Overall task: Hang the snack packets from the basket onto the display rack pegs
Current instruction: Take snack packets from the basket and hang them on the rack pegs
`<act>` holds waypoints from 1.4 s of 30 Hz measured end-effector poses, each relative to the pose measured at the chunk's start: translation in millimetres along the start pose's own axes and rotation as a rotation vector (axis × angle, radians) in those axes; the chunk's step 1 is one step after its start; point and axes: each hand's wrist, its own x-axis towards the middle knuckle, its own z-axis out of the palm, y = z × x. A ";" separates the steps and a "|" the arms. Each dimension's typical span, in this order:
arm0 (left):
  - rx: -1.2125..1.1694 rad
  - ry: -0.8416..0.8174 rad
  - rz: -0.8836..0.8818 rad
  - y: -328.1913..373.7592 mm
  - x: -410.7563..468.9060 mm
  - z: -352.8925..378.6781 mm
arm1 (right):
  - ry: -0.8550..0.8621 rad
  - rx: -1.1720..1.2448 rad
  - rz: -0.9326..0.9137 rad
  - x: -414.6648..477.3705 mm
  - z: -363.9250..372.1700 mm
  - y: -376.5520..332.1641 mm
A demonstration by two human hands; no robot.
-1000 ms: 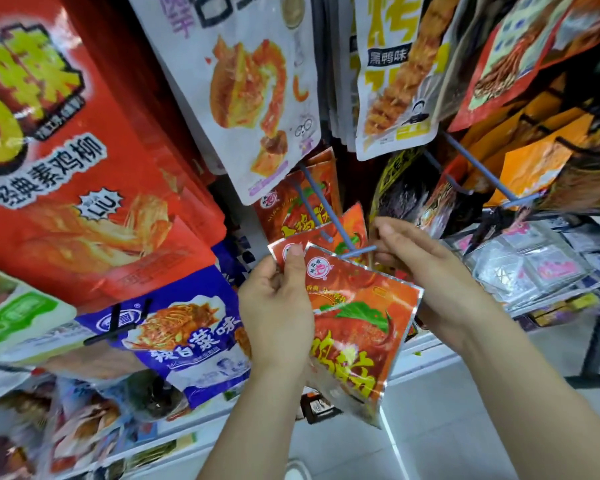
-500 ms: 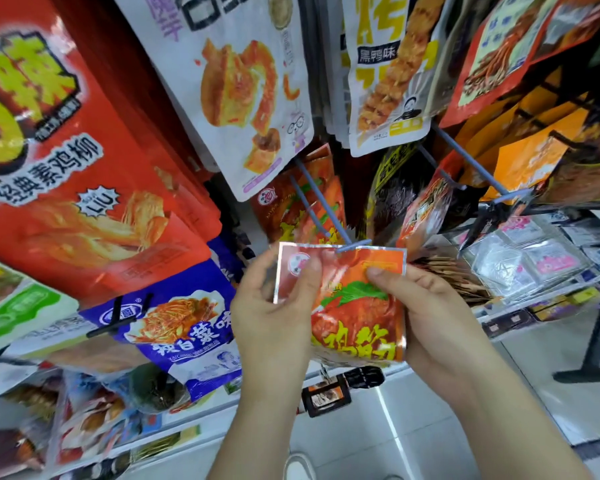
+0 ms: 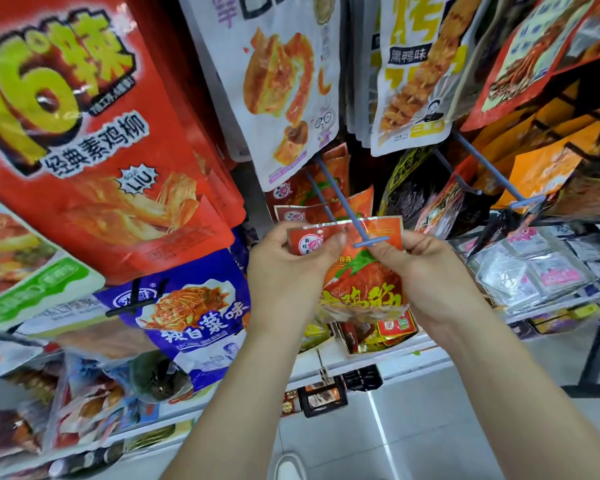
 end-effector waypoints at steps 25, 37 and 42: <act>0.002 0.113 -0.004 -13.1 25.3 8.8 | -0.015 -0.343 0.025 19.5 -25.4 18.8; 0.784 0.148 0.648 -41.7 -19.9 -1.5 | 0.117 -0.194 0.068 46.2 -6.7 21.6; 0.985 -0.035 0.397 -30.3 12.7 4.0 | 0.160 -0.216 0.077 58.1 0.7 23.0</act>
